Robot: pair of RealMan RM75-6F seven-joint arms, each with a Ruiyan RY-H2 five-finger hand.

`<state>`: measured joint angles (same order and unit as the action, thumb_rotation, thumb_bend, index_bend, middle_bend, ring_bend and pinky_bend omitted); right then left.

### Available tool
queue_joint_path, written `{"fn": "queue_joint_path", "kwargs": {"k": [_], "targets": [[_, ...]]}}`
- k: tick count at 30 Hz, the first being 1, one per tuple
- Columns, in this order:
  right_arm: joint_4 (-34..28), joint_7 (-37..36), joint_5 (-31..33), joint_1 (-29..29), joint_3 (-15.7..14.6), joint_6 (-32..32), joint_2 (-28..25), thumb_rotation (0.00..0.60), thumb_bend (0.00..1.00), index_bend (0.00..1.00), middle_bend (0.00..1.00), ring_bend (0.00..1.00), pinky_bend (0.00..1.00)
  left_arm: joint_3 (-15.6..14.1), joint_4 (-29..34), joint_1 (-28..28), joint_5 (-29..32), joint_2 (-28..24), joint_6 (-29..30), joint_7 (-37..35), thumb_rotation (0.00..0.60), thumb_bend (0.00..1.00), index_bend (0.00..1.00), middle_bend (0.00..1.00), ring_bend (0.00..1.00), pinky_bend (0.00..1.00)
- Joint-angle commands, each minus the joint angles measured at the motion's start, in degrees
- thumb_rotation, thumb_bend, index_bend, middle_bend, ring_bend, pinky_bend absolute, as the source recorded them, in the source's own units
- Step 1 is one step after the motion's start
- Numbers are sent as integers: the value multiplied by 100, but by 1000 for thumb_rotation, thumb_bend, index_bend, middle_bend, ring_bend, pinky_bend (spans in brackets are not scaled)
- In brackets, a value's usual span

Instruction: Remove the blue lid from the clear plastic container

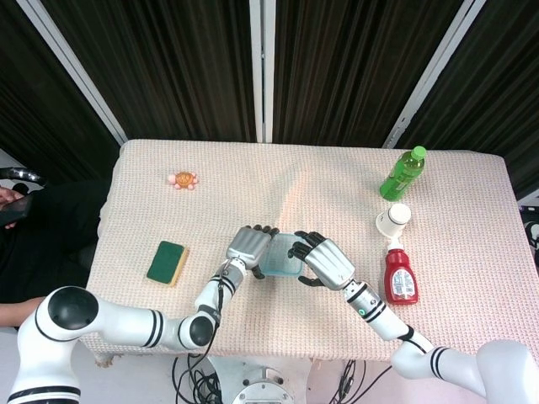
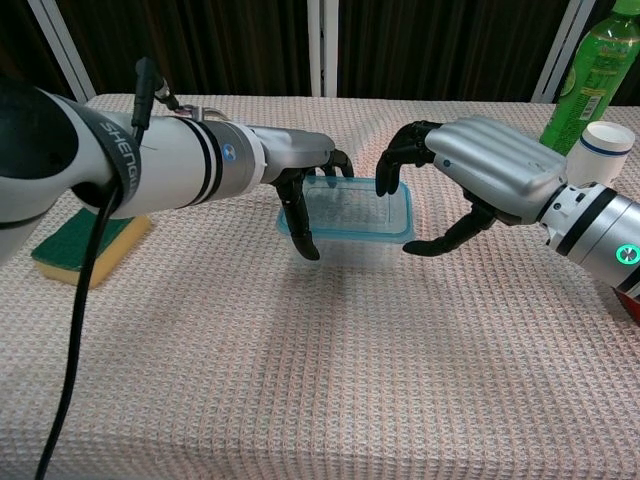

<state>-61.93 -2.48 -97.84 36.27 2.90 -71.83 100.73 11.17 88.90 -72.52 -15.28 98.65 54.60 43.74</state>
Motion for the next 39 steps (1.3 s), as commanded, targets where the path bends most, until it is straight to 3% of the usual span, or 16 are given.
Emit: {"fn": "queue_joint_path", "kwargs": {"k": [1,12,17,23,29,39], "targets": [[-6,-4,7,7,-1,-19,1,600,78,423,390,194,312,-17,-34,9,-38,35,17,-8,600,33,269,348,249,242],[-45,-165,24,39,-36,-76,-92,600,82,425,393,194,312,-34,-101,104,-306,133,46,-121,600,33,287,356,249,242],[-72,-287,36,76,-48,-48,-161,600,97,425,391,194,312,-54,-100,116,-390,127,30,-107,600,87,289,357,249,242],[-135,-428,18,130,-44,-72,-205,600,160,425,391,194,312,-103,-149,115,-523,214,167,4,600,124,289,357,249,238],[-11,-501,30,141,-39,-124,-111,600,306,432,409,204,321,-77,-22,144,-541,145,96,0,600,124,286,348,249,235],[224,-713,-33,247,-20,-225,35,600,327,484,431,247,361,-92,222,190,-708,-29,-22,-93,600,126,173,291,237,228]]}}
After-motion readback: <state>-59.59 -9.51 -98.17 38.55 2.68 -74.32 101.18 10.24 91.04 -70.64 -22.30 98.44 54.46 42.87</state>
